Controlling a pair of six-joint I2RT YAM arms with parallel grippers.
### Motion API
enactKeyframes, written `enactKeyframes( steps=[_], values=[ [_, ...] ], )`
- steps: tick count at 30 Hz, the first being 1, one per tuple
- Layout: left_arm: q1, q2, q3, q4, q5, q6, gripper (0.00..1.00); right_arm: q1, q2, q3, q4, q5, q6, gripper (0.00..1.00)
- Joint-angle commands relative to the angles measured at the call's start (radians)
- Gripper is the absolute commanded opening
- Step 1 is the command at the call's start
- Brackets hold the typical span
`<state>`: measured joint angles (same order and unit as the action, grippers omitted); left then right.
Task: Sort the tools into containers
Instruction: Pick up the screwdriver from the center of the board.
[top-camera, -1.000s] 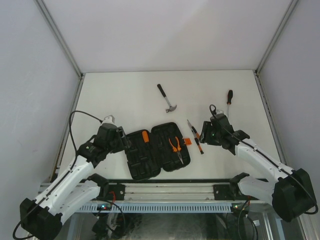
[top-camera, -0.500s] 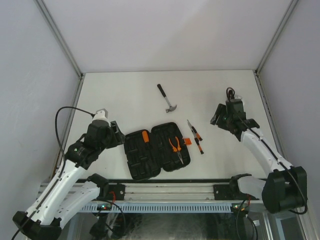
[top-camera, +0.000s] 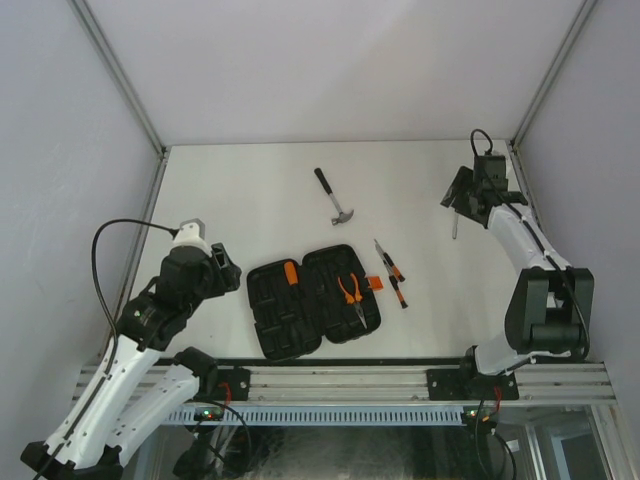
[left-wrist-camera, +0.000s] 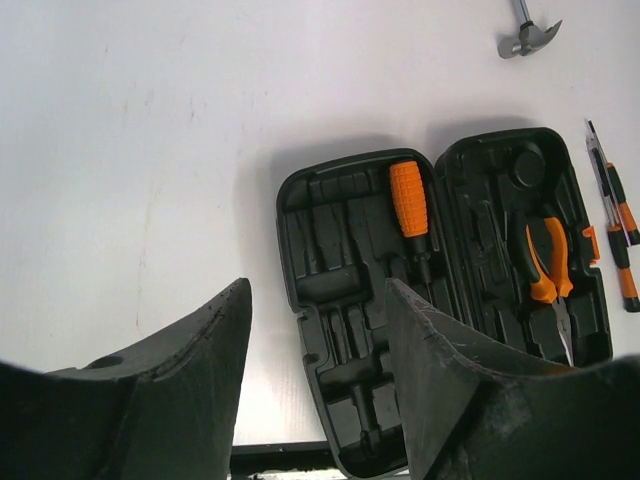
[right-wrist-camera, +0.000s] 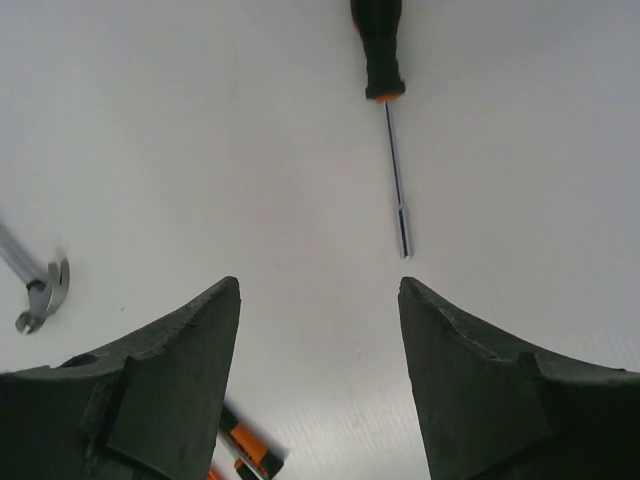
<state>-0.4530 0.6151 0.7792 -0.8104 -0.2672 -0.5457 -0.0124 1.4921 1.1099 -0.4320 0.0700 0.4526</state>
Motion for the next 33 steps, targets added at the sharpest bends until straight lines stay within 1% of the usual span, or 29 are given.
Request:
enactKeyframes(
  steps=[1,10,16,22,25,33],
  values=[
    [0.004,-0.013,0.003,0.038,-0.012,0.028,0.60,-0.027,0.093,0.142,-0.046,0.026,-0.063,0.64],
    [0.004,-0.018,-0.004,0.049,0.004,0.031,0.61,-0.072,0.330,0.336,-0.106,0.058,-0.095,0.62],
    [0.004,-0.013,-0.005,0.050,0.007,0.032,0.61,-0.078,0.483,0.481,-0.134,0.074,-0.110,0.61],
    [0.003,-0.013,-0.006,0.048,0.003,0.031,0.61,-0.088,0.602,0.611,-0.160,0.089,-0.119,0.60],
    [0.004,-0.009,-0.005,0.048,-0.001,0.030,0.61,-0.090,0.650,0.663,-0.171,0.071,-0.134,0.59],
    [0.003,-0.003,-0.002,0.043,-0.012,0.027,0.61,-0.091,0.785,0.843,-0.284,0.071,-0.183,0.56]
  ],
)
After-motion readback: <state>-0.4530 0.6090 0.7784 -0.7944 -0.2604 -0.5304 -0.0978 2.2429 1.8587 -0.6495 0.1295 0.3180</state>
